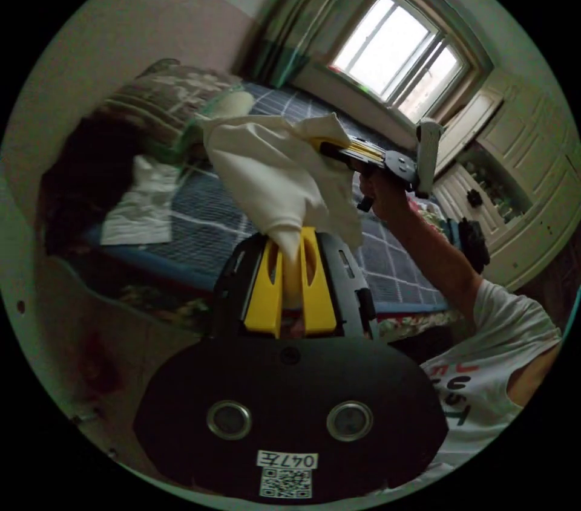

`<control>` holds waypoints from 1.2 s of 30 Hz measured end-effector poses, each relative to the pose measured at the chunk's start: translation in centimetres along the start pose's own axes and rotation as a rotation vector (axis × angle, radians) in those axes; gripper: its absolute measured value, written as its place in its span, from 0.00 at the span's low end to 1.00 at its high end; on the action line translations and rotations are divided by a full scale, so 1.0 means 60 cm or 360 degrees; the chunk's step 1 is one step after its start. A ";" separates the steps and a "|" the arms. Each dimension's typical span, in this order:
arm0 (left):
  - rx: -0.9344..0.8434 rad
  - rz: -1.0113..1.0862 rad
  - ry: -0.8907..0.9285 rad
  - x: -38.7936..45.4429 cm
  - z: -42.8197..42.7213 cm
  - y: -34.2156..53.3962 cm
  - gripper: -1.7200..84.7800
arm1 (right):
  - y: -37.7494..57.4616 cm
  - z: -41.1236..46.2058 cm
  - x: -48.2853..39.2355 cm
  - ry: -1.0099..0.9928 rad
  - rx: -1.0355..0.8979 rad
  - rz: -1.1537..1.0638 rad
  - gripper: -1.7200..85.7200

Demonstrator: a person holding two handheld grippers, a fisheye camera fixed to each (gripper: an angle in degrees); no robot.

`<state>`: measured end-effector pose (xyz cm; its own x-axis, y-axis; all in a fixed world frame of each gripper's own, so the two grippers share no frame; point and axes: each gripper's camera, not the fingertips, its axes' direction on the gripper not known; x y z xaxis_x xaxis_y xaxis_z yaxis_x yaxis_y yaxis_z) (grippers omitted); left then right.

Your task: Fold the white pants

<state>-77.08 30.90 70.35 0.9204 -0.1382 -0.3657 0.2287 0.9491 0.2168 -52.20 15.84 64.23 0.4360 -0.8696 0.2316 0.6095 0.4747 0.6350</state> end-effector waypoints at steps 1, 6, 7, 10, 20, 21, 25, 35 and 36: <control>-0.0054 -0.0013 -0.0040 -0.036 -0.016 -0.009 0.06 | -0.013 0.019 -0.009 -0.0025 -0.0011 0.0023 0.03; -0.0302 -0.0183 -0.0091 -0.198 -0.007 -0.044 0.06 | -0.075 0.183 -0.067 -0.0165 -0.0166 0.0234 0.03; -0.0363 -0.0228 -0.0103 -0.231 0.008 -0.045 0.06 | -0.074 0.199 -0.070 -0.0179 -0.0180 0.0257 0.03; -0.0460 -0.0307 -0.0087 -0.285 0.043 -0.032 0.07 | -0.053 0.272 -0.074 -0.0180 -0.0294 0.0320 0.05; -0.0023 -0.0181 -0.0431 -0.262 -0.132 -0.009 0.05 | -0.010 0.155 -0.007 -0.0079 0.0075 0.0231 0.11; 0.0017 -0.0073 -0.0410 -0.235 -0.143 -0.035 0.04 | -0.015 0.139 -0.029 -0.0192 0.0068 0.0136 0.10; -0.0056 0.0086 -0.0178 -0.188 -0.080 -0.145 0.02 | 0.003 0.102 -0.124 -0.0373 0.0024 -0.0077 0.07; -0.0320 -0.0149 -0.0596 -0.254 0.066 -0.215 0.01 | 0.076 0.140 -0.279 -0.0308 -0.0385 -0.0292 0.03; -0.0354 -0.0148 -0.0606 -0.251 0.061 -0.220 0.01 | 0.070 0.133 -0.281 -0.0303 -0.0404 -0.0295 0.03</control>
<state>-92.80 19.40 76.32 0.9597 -0.2808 -0.0060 0.2807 0.9597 -0.0162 -62.28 31.40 68.86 0.1860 -0.9424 0.2780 0.8219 0.3042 0.4817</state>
